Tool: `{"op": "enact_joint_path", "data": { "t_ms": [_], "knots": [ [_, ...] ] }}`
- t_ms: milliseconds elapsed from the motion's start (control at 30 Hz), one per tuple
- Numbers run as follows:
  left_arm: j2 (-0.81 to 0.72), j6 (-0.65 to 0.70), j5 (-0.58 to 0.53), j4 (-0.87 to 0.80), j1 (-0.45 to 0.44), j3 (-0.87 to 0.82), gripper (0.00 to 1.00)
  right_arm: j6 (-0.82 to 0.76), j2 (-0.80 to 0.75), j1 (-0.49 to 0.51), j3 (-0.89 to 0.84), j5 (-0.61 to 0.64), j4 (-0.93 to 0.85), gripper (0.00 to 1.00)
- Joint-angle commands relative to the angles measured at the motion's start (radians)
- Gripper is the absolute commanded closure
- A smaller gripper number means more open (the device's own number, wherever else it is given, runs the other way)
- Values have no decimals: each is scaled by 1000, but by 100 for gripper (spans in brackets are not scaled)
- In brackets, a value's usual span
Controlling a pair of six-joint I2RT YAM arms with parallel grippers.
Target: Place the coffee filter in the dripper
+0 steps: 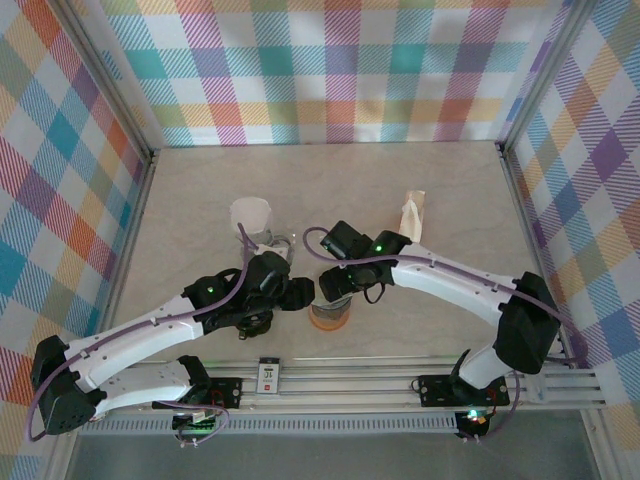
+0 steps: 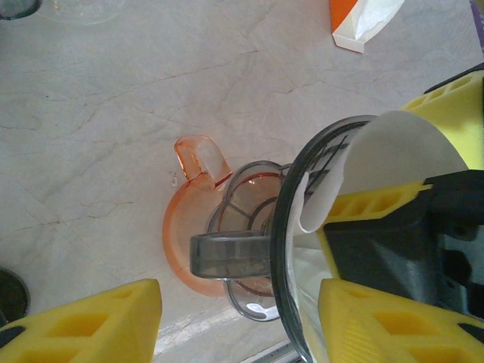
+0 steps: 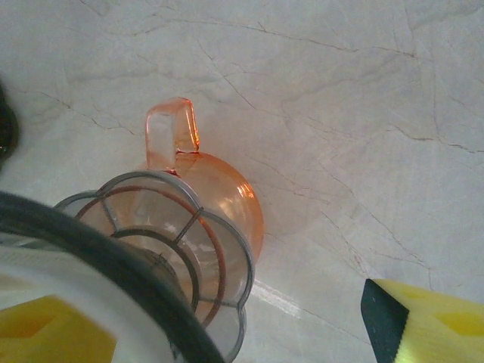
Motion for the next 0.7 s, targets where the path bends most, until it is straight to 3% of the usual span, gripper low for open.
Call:
{"op": "enact_joint_path", "data": {
  "t_ms": [0,167,400,600,667],
  "knots": [
    [5,5,6,12,14,-7,42,-5,16,-3,-16,-10,21,17],
    [-5,-4,7,22,14,-9,40,2,29,-2,-31,-10,35,17],
    [-30,-9,9,54,14,-22,28,10,31,-3,-59,-4,46,17],
    [-14,-22,-4,35,14,-24,29,15,34,0,-74,0,56,17],
    [-12,-24,-5,29,17,-26,35,15,34,1,-71,0,56,17]
  ]
}}
